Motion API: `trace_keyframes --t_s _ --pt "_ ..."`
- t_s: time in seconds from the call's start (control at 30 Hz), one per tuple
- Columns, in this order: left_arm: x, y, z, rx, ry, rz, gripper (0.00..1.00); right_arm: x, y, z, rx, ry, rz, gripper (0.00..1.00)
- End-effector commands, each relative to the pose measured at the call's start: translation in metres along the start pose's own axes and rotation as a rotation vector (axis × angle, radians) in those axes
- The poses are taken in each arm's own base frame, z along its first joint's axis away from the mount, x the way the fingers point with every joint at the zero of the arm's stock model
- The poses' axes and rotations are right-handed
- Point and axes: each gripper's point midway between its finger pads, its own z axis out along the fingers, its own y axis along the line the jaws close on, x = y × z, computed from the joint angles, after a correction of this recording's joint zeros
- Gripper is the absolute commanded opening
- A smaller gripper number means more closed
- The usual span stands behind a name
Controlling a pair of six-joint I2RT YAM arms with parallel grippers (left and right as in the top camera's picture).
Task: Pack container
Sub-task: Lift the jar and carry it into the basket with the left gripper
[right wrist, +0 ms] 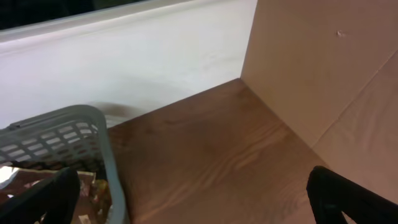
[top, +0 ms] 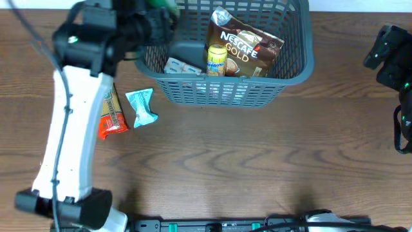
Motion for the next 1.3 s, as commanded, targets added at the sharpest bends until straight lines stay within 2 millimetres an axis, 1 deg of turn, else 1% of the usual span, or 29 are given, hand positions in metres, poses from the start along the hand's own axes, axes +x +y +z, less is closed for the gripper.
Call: trace_keyframes --t_s 0.0,0.13,0.23,0.5,0.6,0.73,1.03,1.07,1.1,1.13,1.17,1.2,1.27 --pt "0.000 -0.023 0.016 0.048 0.011 0.094 0.06 0.000 -0.003 0.000 0.011 0.000 0.016 0.99" --pt "0.016 -0.034 0.044 0.068 0.073 0.163 0.06 0.000 -0.003 0.000 0.011 0.000 0.016 0.99" --pt "0.028 -0.037 0.064 0.071 0.121 0.187 0.06 0.000 -0.003 0.000 0.011 0.000 0.016 0.99" --pt "0.052 -0.022 0.110 0.032 0.220 0.188 0.06 0.000 -0.003 0.000 0.011 0.000 0.016 0.99" --pt "0.059 -0.018 0.121 0.026 0.247 0.183 0.05 0.000 -0.003 0.000 0.011 0.000 0.016 0.99" --pt "0.063 -0.016 0.127 0.023 0.261 0.182 0.06 0.000 -0.003 0.000 0.011 0.000 0.016 0.99" --pt "0.063 -0.015 0.127 0.022 0.260 0.200 0.06 0.000 -0.003 0.000 0.011 0.000 0.016 0.99" --pt "0.063 -0.015 0.127 0.022 0.260 0.200 0.15 0.000 -0.003 0.000 0.011 0.000 0.016 0.99" --pt "0.063 -0.015 0.127 0.022 0.260 0.199 0.58 0.000 -0.003 0.000 0.011 0.000 0.016 0.99" --pt "0.063 -0.015 0.127 0.022 0.260 0.199 0.76 0.000 -0.003 0.000 0.011 0.000 0.016 0.99" --pt "0.063 -0.015 0.127 0.022 0.260 0.200 0.92 0.000 -0.003 0.000 0.011 0.000 0.016 0.99" --pt "0.062 -0.015 0.127 0.023 0.259 0.200 0.99 0.000 -0.003 0.000 0.011 0.000 0.016 0.99" --pt "0.061 -0.016 0.127 0.025 0.252 0.201 0.99 0.000 -0.003 0.000 0.011 0.000 0.016 0.99"
